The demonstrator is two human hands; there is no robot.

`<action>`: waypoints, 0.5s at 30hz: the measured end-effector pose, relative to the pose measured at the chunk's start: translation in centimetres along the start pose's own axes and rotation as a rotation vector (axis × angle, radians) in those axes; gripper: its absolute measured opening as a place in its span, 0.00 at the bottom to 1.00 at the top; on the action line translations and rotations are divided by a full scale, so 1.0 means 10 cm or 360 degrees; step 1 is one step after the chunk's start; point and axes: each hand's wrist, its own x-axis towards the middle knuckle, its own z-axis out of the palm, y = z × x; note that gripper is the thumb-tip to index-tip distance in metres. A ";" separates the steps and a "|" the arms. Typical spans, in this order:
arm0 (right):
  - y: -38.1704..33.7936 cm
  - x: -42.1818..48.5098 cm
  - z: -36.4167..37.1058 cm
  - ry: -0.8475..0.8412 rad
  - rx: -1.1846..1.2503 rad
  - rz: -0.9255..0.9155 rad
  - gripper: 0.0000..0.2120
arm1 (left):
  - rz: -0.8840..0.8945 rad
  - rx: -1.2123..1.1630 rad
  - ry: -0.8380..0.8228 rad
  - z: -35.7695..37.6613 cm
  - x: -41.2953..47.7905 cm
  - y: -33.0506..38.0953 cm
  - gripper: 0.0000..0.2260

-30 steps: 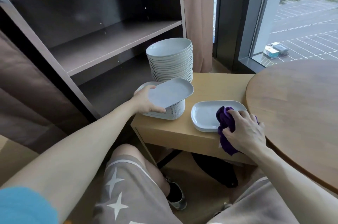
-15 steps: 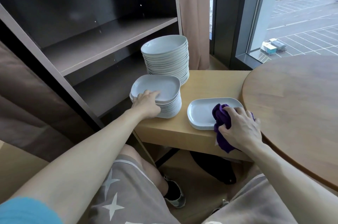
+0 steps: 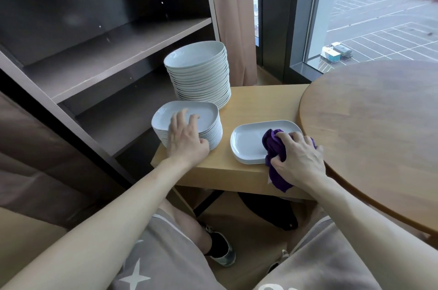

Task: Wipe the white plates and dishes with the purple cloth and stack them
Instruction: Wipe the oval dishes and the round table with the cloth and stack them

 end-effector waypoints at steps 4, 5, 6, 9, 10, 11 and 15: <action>0.00 0.05 -0.01 -0.0035 -0.0050 0.0016 0.22 | 0.0359 -0.0461 -0.0221 0.22 -0.15 0.47 0.29; 0.00 0.06 -0.02 -0.0050 -0.0057 0.0026 0.22 | 0.0346 -0.0490 -0.0364 0.31 -0.18 0.56 0.32; 0.00 0.07 -0.03 -0.0063 -0.0060 0.0033 0.22 | 0.0316 -0.0513 -0.0468 0.41 -0.18 0.61 0.36; -0.02 0.04 -0.03 -0.0085 -0.0088 0.0022 0.22 | 0.0173 -0.0689 -0.0684 0.62 -0.10 0.67 0.53; -0.03 0.03 -0.03 -0.0089 -0.0098 0.0019 0.21 | 0.0123 -0.0719 -0.0748 0.67 -0.06 0.66 0.59; -0.04 0.02 -0.03 -0.0094 -0.0106 0.0018 0.21 | 0.0086 -0.0719 -0.0804 0.72 -0.02 0.66 0.62; -0.05 0.07 -0.07 -0.0115 -0.0116 0.0023 0.19 | 0.0027 -0.0770 -0.0775 0.84 0.06 0.65 0.63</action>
